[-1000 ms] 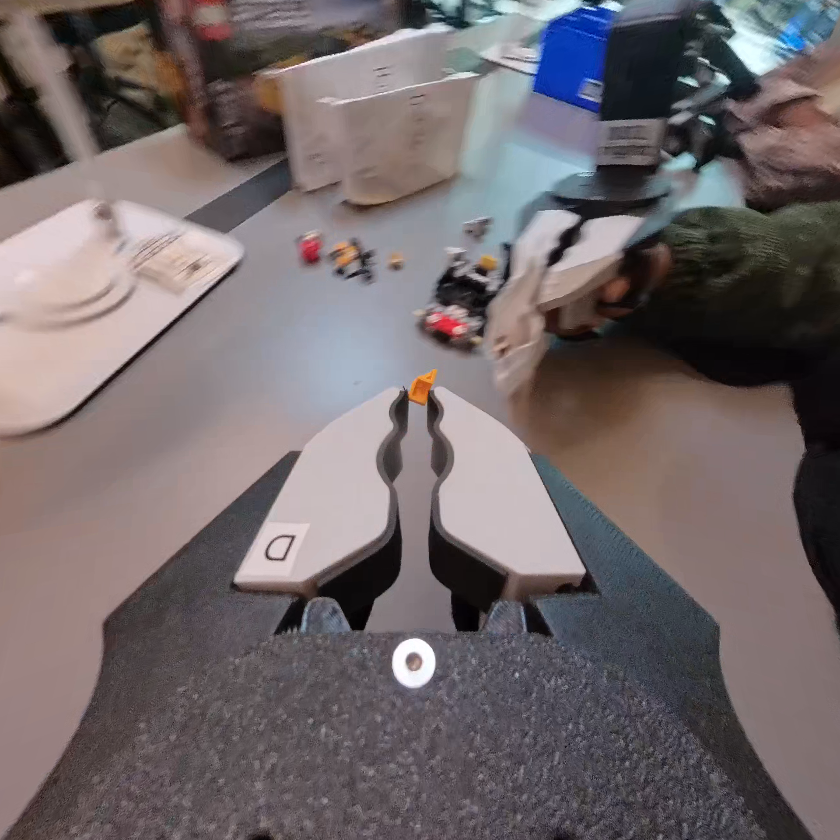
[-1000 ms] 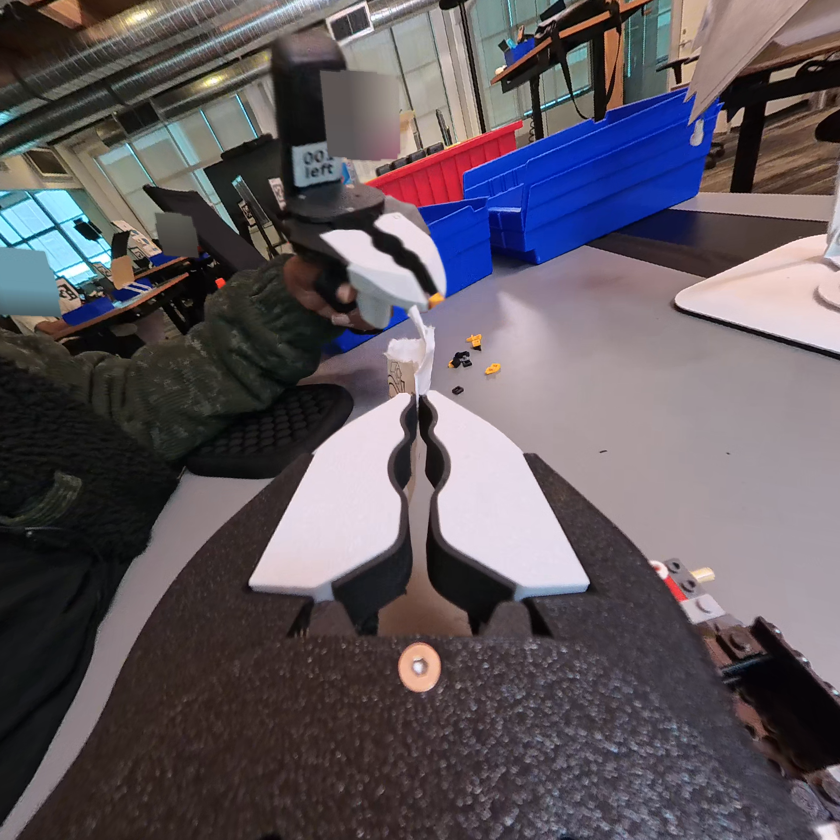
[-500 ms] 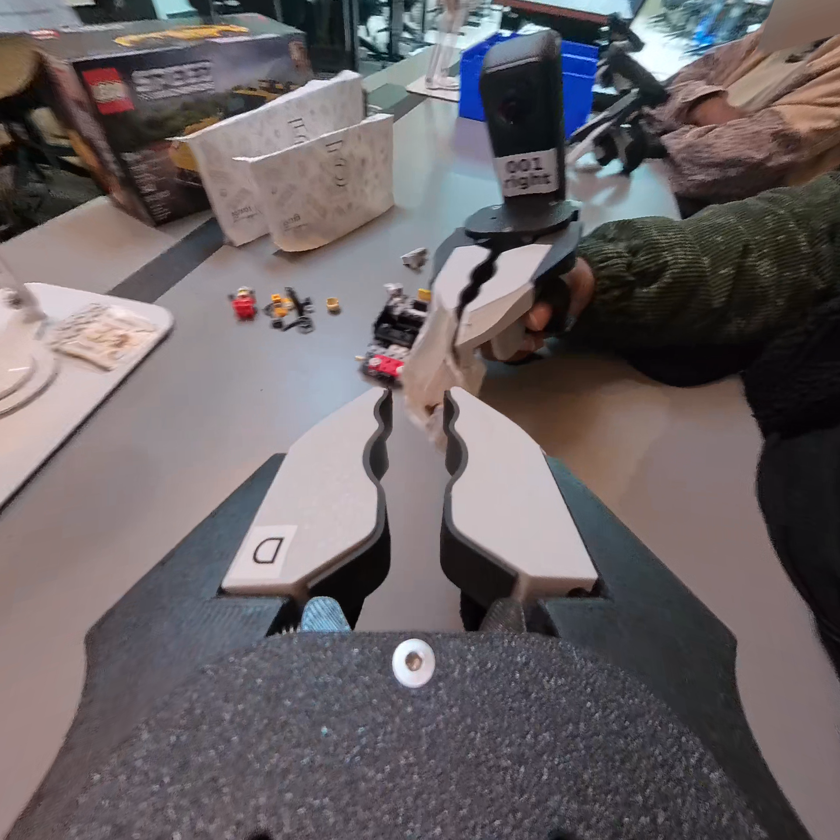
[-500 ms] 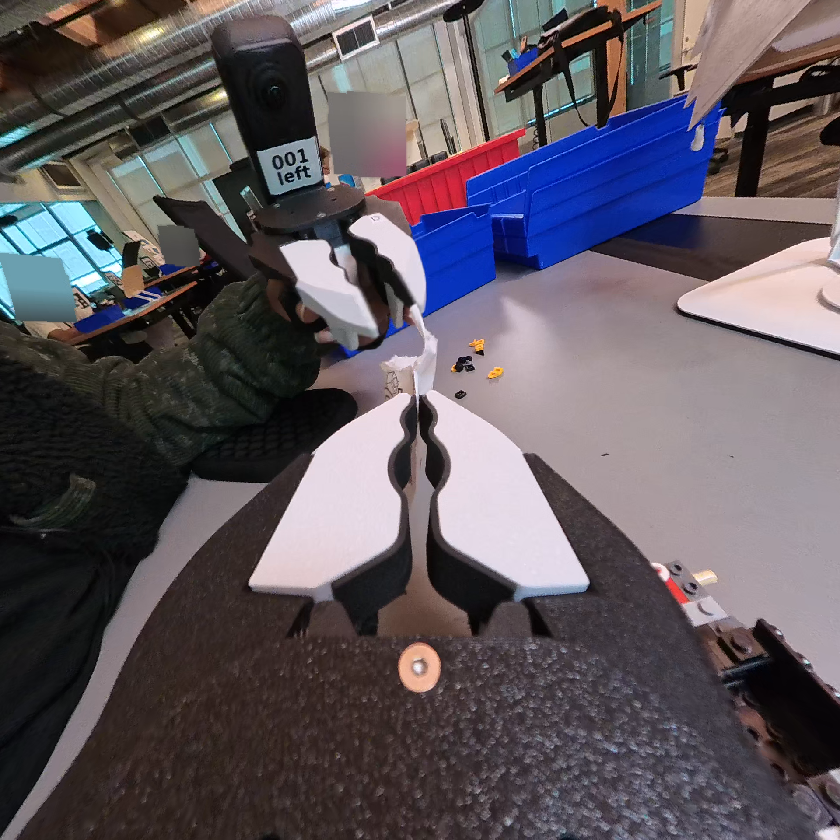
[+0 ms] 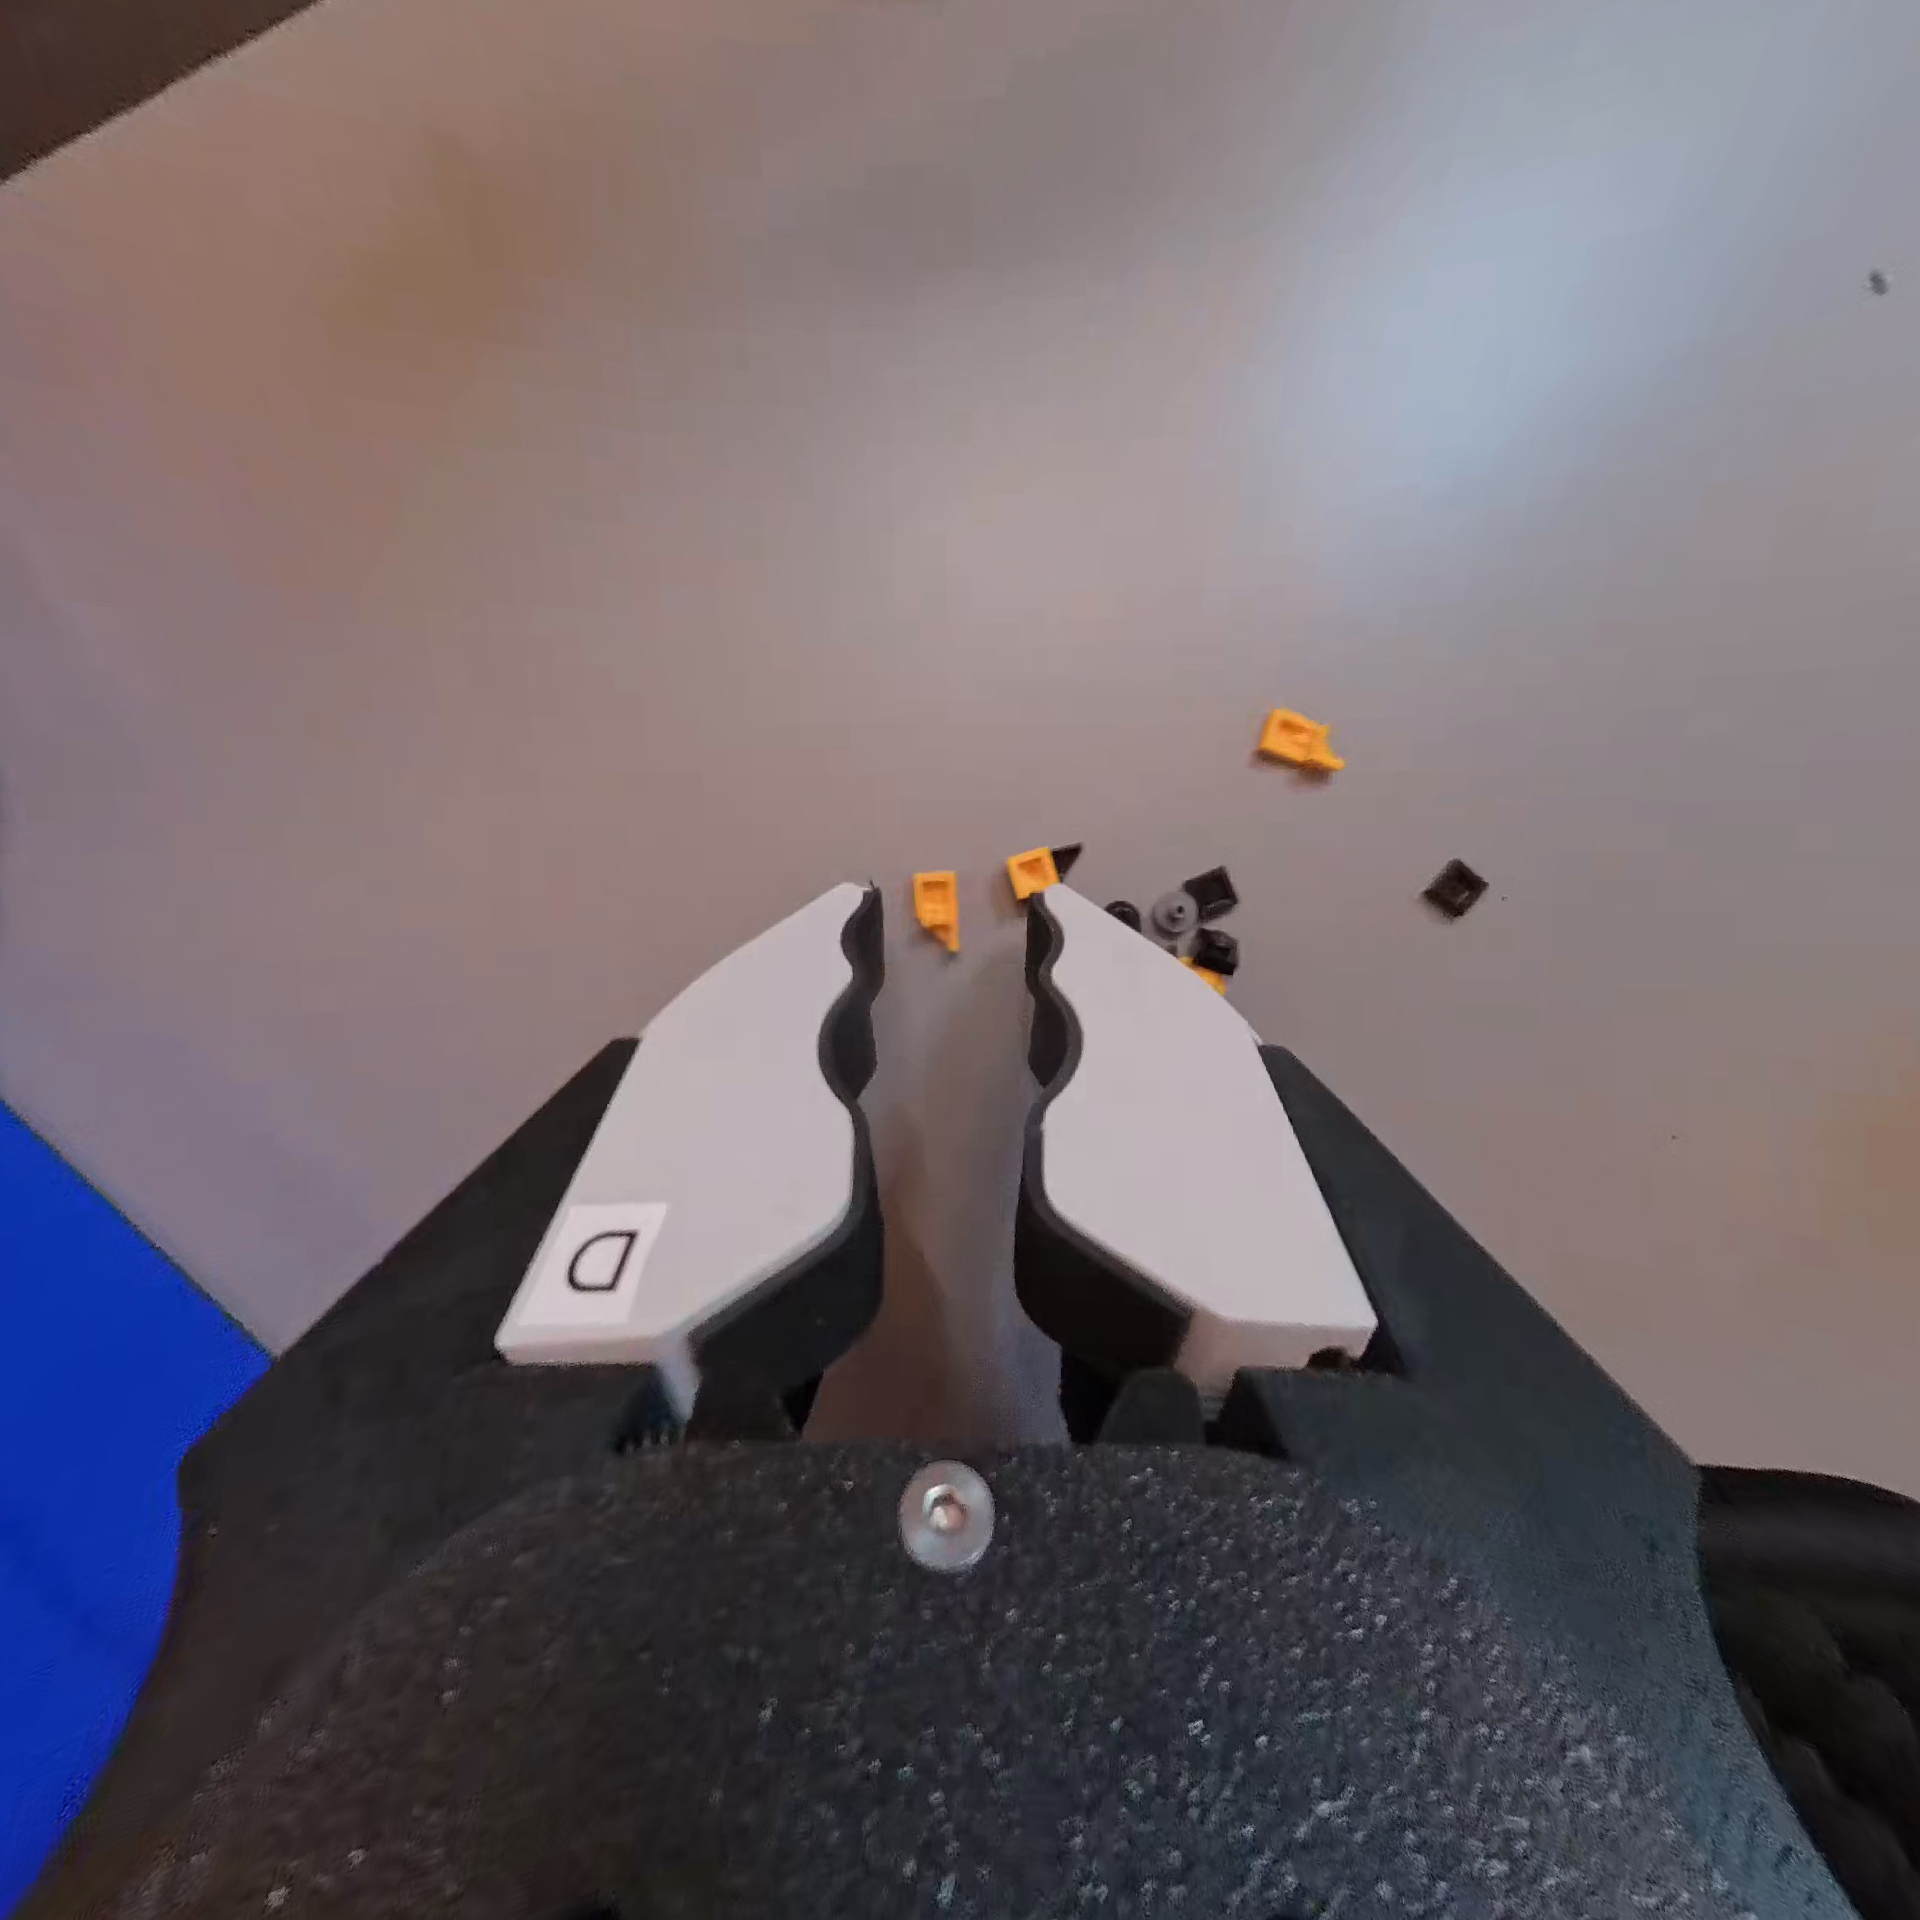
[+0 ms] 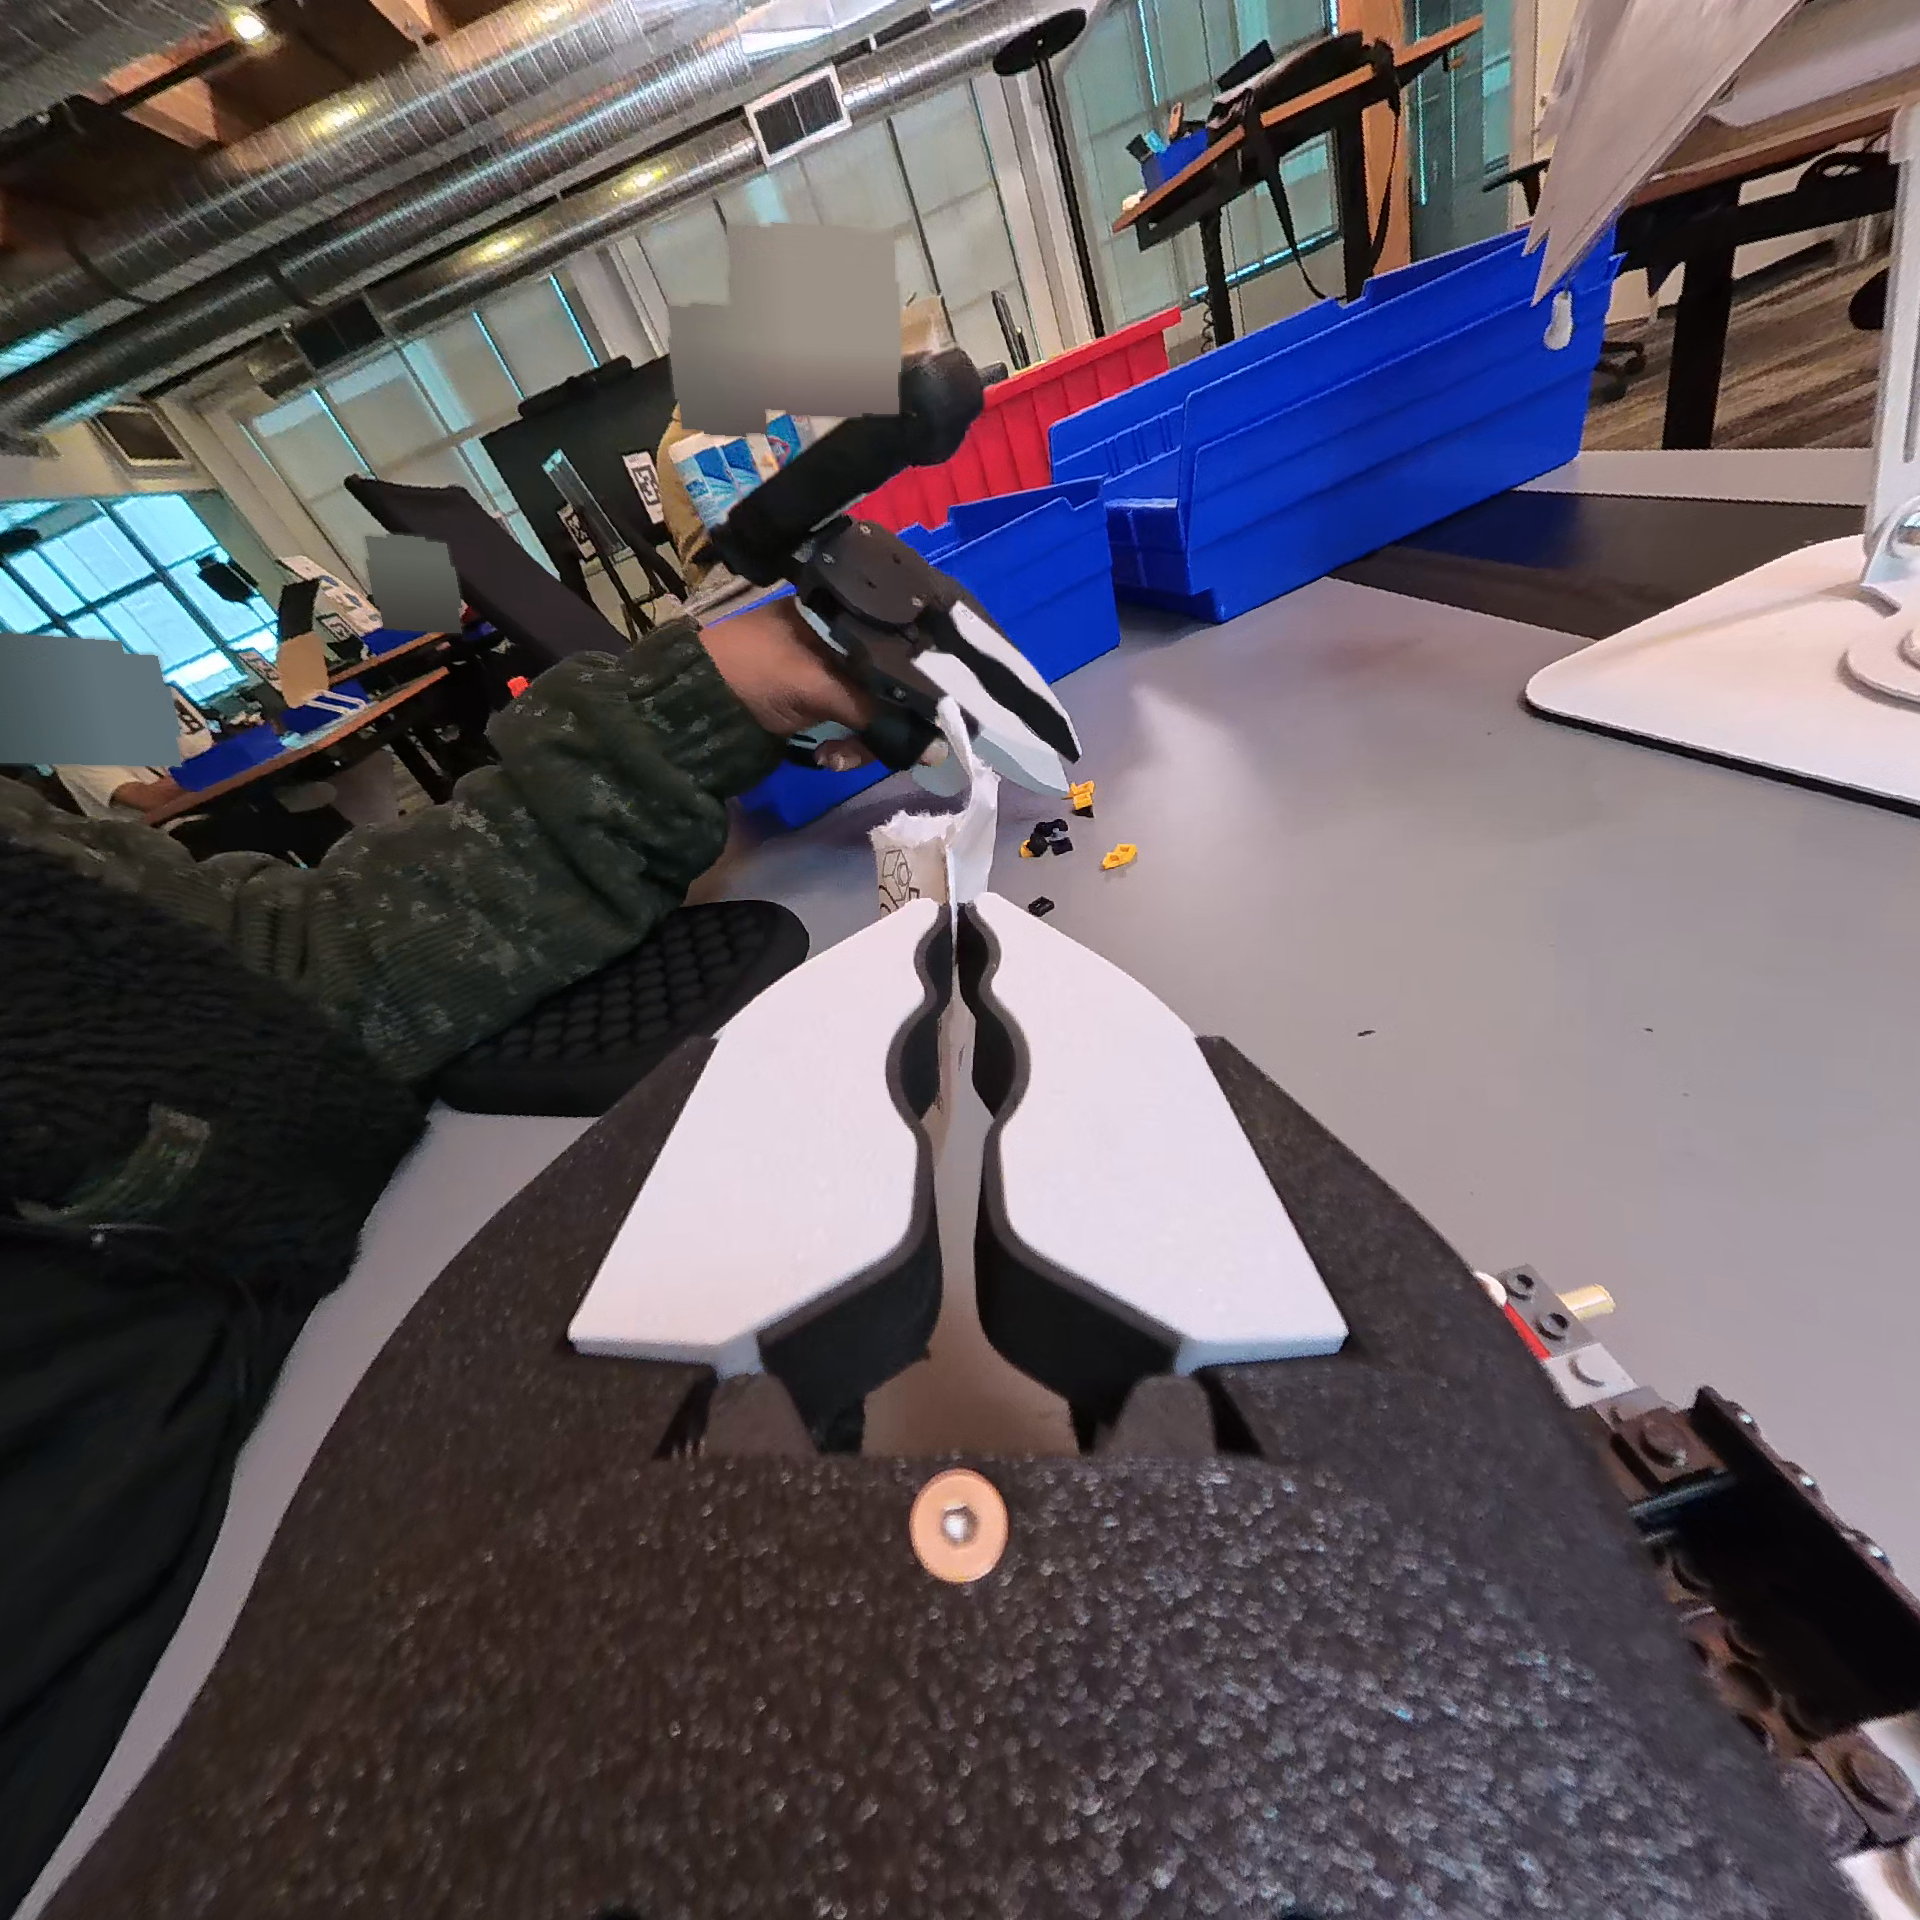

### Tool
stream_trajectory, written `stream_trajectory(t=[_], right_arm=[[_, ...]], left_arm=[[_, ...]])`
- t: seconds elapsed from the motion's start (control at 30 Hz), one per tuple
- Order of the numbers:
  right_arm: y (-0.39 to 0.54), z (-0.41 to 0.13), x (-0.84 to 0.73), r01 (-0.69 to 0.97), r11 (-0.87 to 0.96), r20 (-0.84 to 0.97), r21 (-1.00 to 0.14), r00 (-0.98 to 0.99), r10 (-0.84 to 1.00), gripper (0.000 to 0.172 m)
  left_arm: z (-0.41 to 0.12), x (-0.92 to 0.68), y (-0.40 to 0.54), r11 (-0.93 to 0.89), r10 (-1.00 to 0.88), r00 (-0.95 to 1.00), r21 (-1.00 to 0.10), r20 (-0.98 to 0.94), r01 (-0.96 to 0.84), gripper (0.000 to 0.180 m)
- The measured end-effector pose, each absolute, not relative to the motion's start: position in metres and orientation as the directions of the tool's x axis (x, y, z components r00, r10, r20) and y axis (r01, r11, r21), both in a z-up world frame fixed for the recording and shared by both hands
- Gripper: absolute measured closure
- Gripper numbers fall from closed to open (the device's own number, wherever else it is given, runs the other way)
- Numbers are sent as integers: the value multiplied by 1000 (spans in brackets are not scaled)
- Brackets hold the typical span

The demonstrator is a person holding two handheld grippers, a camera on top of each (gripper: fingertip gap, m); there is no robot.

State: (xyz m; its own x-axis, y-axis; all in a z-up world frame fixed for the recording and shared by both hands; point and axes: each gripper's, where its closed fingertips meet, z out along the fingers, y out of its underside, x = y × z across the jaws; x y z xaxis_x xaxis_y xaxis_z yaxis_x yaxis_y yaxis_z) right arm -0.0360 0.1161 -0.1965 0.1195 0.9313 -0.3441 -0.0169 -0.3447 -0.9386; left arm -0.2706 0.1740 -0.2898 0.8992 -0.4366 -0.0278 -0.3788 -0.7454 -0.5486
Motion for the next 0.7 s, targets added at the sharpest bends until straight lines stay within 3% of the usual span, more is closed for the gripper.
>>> stream_trajectory(t=[0.4,0.57,0.7], right_arm=[[114,-195,-36,-13,-338,-337,-941,113,935,171],[112,-200,-40,13,-334,-330,-943,115,937,171],[109,-205,-44,39,-331,-325,-943,107,939,172]], left_arm=[[-297,-273,175,-773,-415,904,-563,102,-292,173],[-213,-189,161,-514,-701,663,-831,263,-213,174],[-177,-114,124,-345,-878,423,-909,224,-235,174]])
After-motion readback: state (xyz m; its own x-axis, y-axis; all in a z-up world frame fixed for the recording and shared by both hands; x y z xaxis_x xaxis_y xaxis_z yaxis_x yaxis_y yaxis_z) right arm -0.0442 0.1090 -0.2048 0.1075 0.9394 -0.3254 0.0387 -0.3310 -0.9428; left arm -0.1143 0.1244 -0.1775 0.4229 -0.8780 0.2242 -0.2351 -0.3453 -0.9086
